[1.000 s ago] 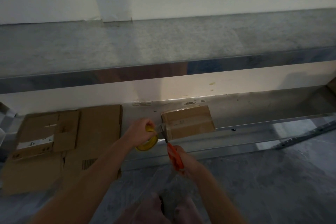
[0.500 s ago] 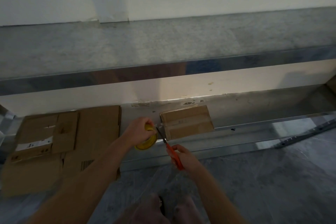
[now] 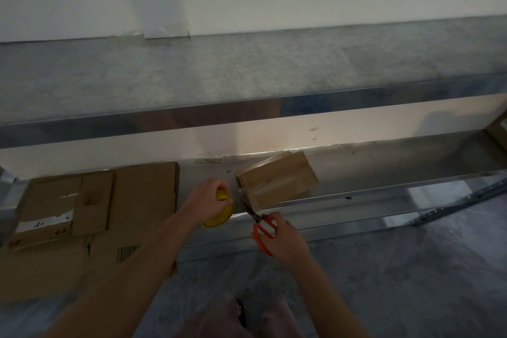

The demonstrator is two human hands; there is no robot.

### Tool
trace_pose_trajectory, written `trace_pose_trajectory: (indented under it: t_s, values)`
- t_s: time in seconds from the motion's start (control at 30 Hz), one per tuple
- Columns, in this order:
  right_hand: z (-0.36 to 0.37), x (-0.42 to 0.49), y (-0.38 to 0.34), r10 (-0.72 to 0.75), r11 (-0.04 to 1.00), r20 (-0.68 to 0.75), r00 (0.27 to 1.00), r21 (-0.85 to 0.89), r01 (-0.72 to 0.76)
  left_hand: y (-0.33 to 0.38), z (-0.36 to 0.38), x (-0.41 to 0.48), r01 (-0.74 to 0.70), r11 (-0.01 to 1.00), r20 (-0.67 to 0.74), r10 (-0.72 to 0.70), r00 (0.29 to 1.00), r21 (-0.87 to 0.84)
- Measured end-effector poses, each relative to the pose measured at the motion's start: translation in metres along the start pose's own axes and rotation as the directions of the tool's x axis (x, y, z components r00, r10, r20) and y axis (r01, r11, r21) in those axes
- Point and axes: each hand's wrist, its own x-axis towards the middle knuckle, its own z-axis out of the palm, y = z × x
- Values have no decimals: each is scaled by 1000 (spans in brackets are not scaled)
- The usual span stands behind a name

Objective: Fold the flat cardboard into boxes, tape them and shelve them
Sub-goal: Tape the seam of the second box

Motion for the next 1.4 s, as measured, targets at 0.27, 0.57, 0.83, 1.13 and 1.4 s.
trace_pose_trajectory:
  t_s: [0.27,0.57,0.83,1.13,1.4]
  values:
    - [-37,-8,40,-145,931,-86,986,-350,107,3,5,8,21,999,-56,-23,998,-49]
    - [-116,-2,95,-173,967,-516,839,-251,45,15,11,7,63,993,-89,-72,993,-102]
    - [-155,91,105,28,908,-480,877,-354,-222,26,6,-11,150,985,-167,-163,972,-89]
    - [-149,125,114,-72,936,-322,944,-349,-48,31,14,-16,246,964,-180,-261,948,-103]
    - [-130,49,78,-544,759,-237,805,-548,352,28,6,-17,212,972,-139,-225,964,-101]
